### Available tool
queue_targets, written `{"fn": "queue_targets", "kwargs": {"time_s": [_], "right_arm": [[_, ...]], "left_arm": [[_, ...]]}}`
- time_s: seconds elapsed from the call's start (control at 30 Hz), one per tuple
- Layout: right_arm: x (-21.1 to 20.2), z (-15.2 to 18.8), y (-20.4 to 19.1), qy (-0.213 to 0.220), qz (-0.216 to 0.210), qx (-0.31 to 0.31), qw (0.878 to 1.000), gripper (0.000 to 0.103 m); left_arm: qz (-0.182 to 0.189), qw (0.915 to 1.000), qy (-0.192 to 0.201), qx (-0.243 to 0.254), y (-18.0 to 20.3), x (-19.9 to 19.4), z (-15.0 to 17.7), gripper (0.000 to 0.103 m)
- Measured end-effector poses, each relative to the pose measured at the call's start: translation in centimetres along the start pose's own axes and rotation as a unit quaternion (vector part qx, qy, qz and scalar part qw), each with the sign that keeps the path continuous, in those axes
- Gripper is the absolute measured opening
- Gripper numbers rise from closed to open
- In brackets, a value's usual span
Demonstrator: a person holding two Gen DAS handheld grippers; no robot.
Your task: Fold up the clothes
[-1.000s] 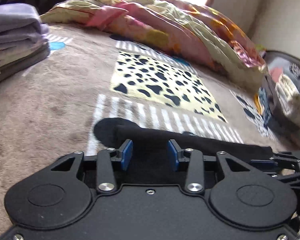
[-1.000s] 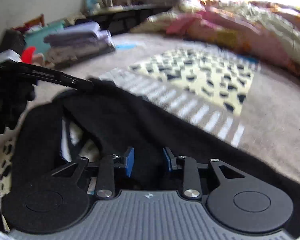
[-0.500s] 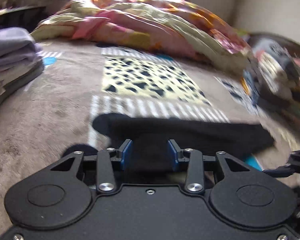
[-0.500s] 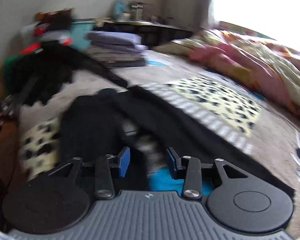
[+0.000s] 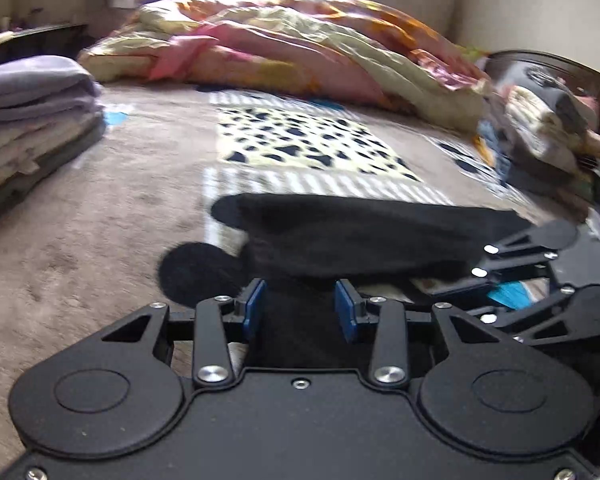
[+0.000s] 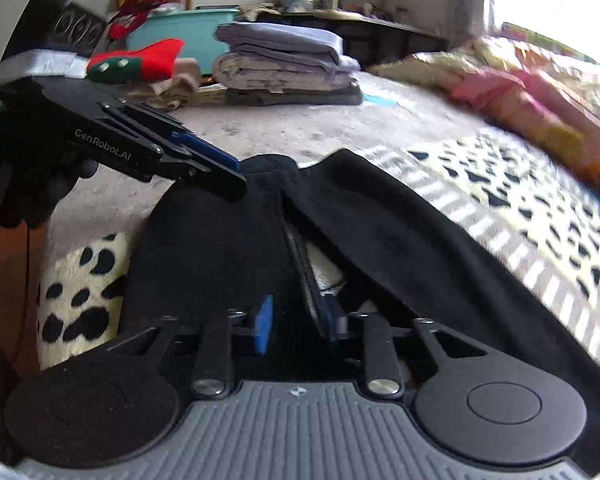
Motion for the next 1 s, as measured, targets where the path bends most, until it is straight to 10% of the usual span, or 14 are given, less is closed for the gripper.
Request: {"fn": "queue_targets", "kwargs": {"time_s": [0.3, 0.67, 0.83, 1.0], "right_arm": [[0.0, 0.8, 1.0, 0.006, -0.009, 0.026, 1.000, 0.004], [0.2, 1.8, 2.7, 0.008, -0.003, 0.078, 0.997, 0.004], [-1.4, 1.5, 1.9, 0.019, 0.055, 0.054, 0.997, 0.033], [-4.9, 2.3, -1.6, 0.063, 0.072, 0.024, 0.995, 0.032]], "left_arm": [[0.008, 0.9992, -0.011, -0.039, -1.9, 2.1, -0.6, 0.014], [0.004, 0.9991, -0.007, -0.042, -2.0, 3.5, -0.6, 0.013], [-0.014, 0.9988, -0.005, -0.047, -2.5, 3.1, -0.9, 0.034], [-0.045, 0.9974, 0.042, -0.038, -1.5, 1.0, -1.6, 0.035]]}}
Point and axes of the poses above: each gripper's, at about its wrist camera, not at the fingertips, and x roughly the way its jaws point, y to its right, z to its underside, the point moved 1 cm from there along x, roughly the way its jaws point, and after that the axes turned 8 degrees about -x, right-handed, at the moved point
